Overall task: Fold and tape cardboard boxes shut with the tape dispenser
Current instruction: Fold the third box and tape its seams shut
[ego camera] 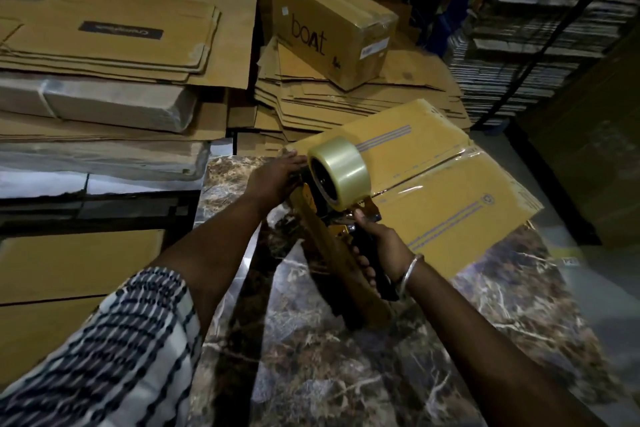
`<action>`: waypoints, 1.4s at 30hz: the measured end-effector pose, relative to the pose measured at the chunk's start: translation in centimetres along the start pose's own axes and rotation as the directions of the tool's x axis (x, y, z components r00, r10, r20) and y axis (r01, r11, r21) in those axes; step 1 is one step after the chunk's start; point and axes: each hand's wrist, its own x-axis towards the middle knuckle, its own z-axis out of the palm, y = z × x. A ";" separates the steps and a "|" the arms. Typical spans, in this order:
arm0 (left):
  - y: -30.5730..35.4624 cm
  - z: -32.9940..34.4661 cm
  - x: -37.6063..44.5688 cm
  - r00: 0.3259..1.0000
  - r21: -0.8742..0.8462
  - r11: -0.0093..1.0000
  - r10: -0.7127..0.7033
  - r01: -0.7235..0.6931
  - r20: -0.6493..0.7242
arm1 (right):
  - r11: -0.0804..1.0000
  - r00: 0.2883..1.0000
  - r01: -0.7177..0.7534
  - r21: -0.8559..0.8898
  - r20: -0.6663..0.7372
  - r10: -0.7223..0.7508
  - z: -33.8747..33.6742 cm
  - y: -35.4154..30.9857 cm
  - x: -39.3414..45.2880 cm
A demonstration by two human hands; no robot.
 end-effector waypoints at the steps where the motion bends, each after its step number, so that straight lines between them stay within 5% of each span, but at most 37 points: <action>1: 0.2 0.1 0.2 1.000 -0.006 1.000 -0.003 0.003 -0.016 | 1.000 1.000 0.015 0.001 -0.004 -0.015 -0.1 0.0 -0.2; 17: 2.6 0.2 0.0 0.991 0.005 0.991 -0.132 0.132 0.016 | 0.966 0.978 0.208 0.151 -0.007 -0.209 -4.6 7.2 -5.5; 20: 3.7 1.2 -1.6 0.999 0.064 0.997 0.050 -0.049 -0.004 | 0.965 0.977 0.210 0.156 0.001 -0.213 -4.5 7.0 -5.6; 23: 4.5 3.8 -3.7 0.958 -0.056 0.958 0.285 -0.282 0.044 | 0.961 0.971 0.236 0.143 0.005 -0.239 -4.4 7.0 -5.5; 26: 4.9 4.6 -4.2 0.972 -0.164 0.960 0.234 -0.227 0.026 | 0.966 0.973 0.228 0.126 0.003 -0.230 -4.4 6.9 -5.5; 37: 3.9 5.1 -2.0 0.949 -0.040 0.949 0.310 -0.313 -0.058 | 0.972 0.982 0.189 0.142 -0.027 -0.188 -4.1 5.2 -4.2; 42: 4.0 4.3 -0.4 0.973 -0.067 0.971 0.227 -0.230 -0.048 | 0.995 0.996 0.081 0.054 -0.027 -0.079 -4.3 3.3 -3.5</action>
